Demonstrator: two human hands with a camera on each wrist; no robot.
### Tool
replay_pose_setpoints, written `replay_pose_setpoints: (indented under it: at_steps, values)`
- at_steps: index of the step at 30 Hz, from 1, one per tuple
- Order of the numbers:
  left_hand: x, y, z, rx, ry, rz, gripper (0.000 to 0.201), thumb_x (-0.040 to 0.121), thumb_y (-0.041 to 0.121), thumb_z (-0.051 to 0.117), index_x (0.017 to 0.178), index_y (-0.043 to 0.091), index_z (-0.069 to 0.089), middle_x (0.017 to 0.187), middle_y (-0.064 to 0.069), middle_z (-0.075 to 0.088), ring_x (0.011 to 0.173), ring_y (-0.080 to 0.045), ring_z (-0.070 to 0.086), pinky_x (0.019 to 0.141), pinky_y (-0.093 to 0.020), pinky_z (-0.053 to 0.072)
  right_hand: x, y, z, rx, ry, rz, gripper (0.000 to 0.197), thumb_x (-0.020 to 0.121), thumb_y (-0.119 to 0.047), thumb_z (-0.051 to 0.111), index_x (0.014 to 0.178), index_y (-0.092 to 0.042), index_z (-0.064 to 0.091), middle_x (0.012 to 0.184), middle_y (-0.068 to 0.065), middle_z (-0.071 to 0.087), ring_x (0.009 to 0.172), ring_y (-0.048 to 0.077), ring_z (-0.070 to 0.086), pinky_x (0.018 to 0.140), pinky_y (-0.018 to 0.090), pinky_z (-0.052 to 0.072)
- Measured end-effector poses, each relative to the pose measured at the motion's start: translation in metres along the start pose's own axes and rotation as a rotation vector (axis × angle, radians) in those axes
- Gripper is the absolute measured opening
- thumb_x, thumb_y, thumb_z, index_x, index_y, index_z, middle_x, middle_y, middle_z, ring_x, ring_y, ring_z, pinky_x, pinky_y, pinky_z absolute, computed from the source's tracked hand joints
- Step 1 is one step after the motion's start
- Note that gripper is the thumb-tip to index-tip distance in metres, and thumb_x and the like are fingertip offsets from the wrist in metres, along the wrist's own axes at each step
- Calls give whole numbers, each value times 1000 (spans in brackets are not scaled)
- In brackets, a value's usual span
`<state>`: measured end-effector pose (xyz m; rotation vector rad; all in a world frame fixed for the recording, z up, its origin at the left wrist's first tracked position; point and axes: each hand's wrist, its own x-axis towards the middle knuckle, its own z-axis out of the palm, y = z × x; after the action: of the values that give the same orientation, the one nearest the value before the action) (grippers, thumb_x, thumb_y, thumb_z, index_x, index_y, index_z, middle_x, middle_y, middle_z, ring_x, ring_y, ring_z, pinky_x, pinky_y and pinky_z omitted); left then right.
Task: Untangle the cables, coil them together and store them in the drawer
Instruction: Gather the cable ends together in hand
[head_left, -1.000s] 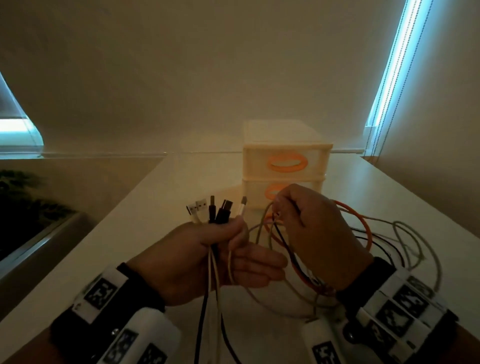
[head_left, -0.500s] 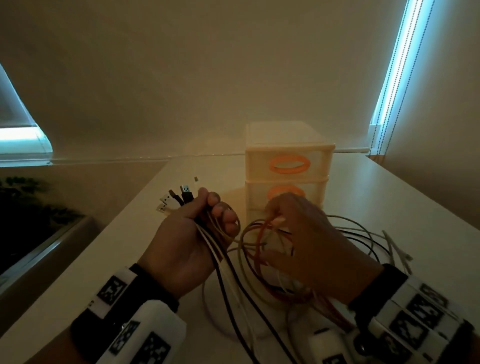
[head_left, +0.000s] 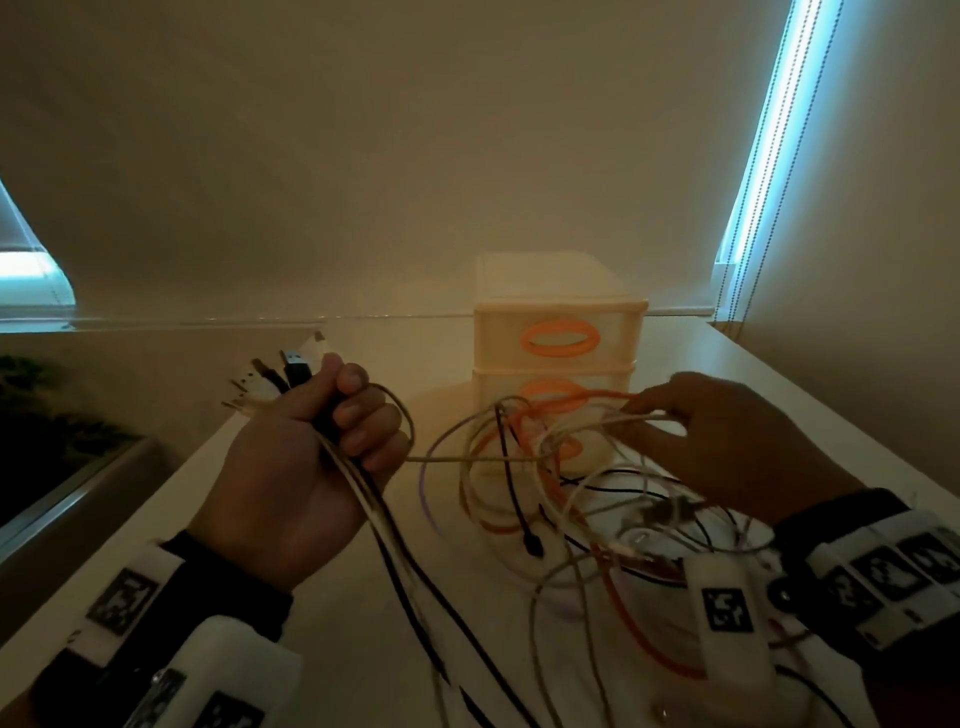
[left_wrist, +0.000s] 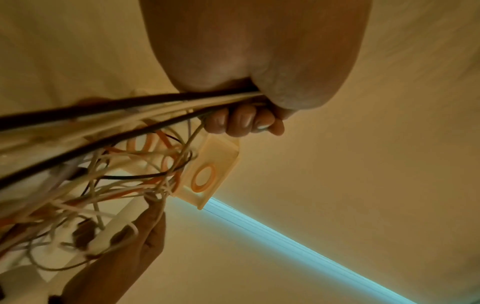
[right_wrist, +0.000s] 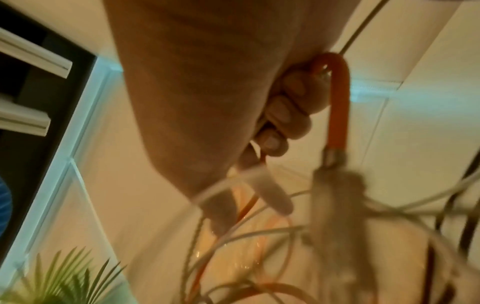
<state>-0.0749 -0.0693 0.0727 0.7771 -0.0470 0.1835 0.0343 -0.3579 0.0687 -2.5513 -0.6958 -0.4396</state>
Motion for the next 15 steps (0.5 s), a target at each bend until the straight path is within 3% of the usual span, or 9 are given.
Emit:
replay_pose_setpoints:
  at_steps: [4,8,10,12,15]
  values:
    - [4,27,-15,-53,68,80,31,100,28,45,69,22,48,67,11,25,54,-6,24,49,-20,28,4,45,-22,-143,52,322,21,90,-48,62,88,-29,70,81,-10,55,76,11,51,72,31,38]
    - [7,33,-21,-69,110,88,35,102,29,43,68,23,49,66,12,27,54,-6,25,50,-19,28,4,53,-23,-124,-47,428,8,89,-29,65,89,-22,69,84,-6,55,75,10,50,70,31,39]
    - [6,22,-16,-51,96,58,39,105,31,41,68,21,49,66,10,27,54,-7,25,49,-20,29,4,46,-15,-81,-163,394,11,86,-26,70,95,-26,65,99,-3,53,86,14,54,73,32,43]
    - [4,10,-10,-33,65,22,40,106,33,41,69,19,49,65,8,27,53,-8,24,47,-21,29,1,38,-10,-37,-290,293,30,82,-22,75,102,-35,57,120,-6,40,110,15,45,88,33,42]
    - [3,-2,-2,-23,38,-3,40,106,33,41,70,17,50,65,6,27,53,-10,23,47,-23,28,-4,14,-18,23,-208,91,46,79,-13,73,109,-40,49,132,-16,29,119,1,28,95,26,31]
